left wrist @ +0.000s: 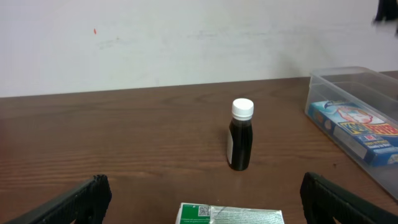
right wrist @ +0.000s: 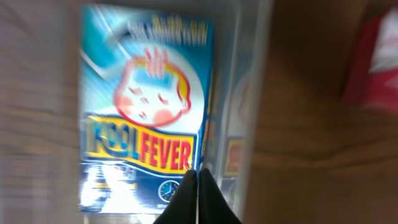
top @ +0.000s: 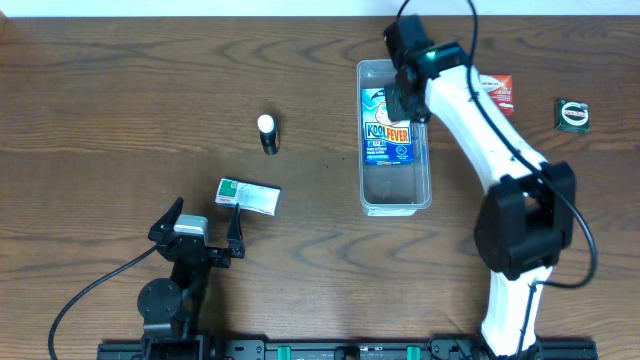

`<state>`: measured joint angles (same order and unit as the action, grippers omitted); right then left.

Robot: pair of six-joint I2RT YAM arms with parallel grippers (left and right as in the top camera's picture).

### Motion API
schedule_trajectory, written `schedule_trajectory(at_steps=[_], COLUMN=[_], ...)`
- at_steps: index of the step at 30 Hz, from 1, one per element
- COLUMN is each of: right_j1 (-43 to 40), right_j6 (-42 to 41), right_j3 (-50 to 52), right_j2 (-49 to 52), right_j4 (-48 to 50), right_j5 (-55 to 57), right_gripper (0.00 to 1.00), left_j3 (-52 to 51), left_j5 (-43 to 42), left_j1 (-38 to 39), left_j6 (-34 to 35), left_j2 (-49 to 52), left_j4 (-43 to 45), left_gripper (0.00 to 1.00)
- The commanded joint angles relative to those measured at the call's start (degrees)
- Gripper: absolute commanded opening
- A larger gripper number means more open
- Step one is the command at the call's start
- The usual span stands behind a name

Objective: Pack container
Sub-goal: 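Move the right gripper to the red-orange medicine box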

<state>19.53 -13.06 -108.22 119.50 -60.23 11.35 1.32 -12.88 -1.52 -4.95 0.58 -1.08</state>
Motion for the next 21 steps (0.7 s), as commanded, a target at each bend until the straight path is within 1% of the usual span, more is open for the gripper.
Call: schedule_trajectory(at_steps=[1, 4, 5, 6, 7, 9, 10, 11, 12, 16, 21], right_j1=[-1.36, -4.28, -6.23, -7.80, -10.08, -13.46, -14.95, -16.46, -17.86, -21.49, -24.26], right_j6=[3.15, 3.96, 3.93, 3.93, 3.96, 4.61, 5.25, 5.46, 5.46, 5.46, 6.95], right_j3=[-4.44, -4.96, -4.96, -4.96, -4.96, -4.94, -4.92, -4.92, -4.92, -4.85, -4.48], right_j2=[-7.93, -10.27, -10.91, -11.19, -11.26, -11.23, -11.21, -11.17, -11.17, -10.93, -8.59], right_j4=[0.26, 0.20, 0.00, -0.28, -0.70, -1.07, -1.07, -1.05, -1.07, 0.22, 4.31], right_j5=[0.35, 0.85, 0.44, -0.24, -1.49, -4.07, -5.51, -7.13, -8.41, -11.45, -11.13], right_gripper=[0.09, 0.17, 0.31, 0.53, 0.68, 0.78, 0.85, 0.97, 0.99, 0.99, 0.99], left_j3=[-1.09, -1.09, -1.09, -1.09, -1.09, -1.09, -1.09, -1.09, -1.09, -1.09, -1.09], left_j5=[-0.15, -0.15, -0.15, -0.15, -0.15, -0.15, -0.15, -0.15, -0.15, -0.15, -0.15], left_j1=[-0.39, -0.39, -0.39, -0.39, -0.39, -0.39, -0.39, -0.39, -0.39, -0.39, -0.39], left_j6=[-0.39, -0.39, -0.39, -0.39, -0.39, -0.39, -0.39, -0.39, -0.39, -0.39, -0.39], left_j2=[-0.35, -0.35, -0.35, -0.35, -0.35, -0.35, -0.35, -0.35, -0.35, -0.35, -0.35], left_j4=[-1.86, -1.86, -1.86, -1.86, -1.86, -1.86, -1.86, -1.86, -1.86, -1.84, -1.86], left_gripper=[0.98, 0.98, 0.98, 0.98, 0.98, 0.98, 0.98, 0.98, 0.98, 0.98, 0.98])
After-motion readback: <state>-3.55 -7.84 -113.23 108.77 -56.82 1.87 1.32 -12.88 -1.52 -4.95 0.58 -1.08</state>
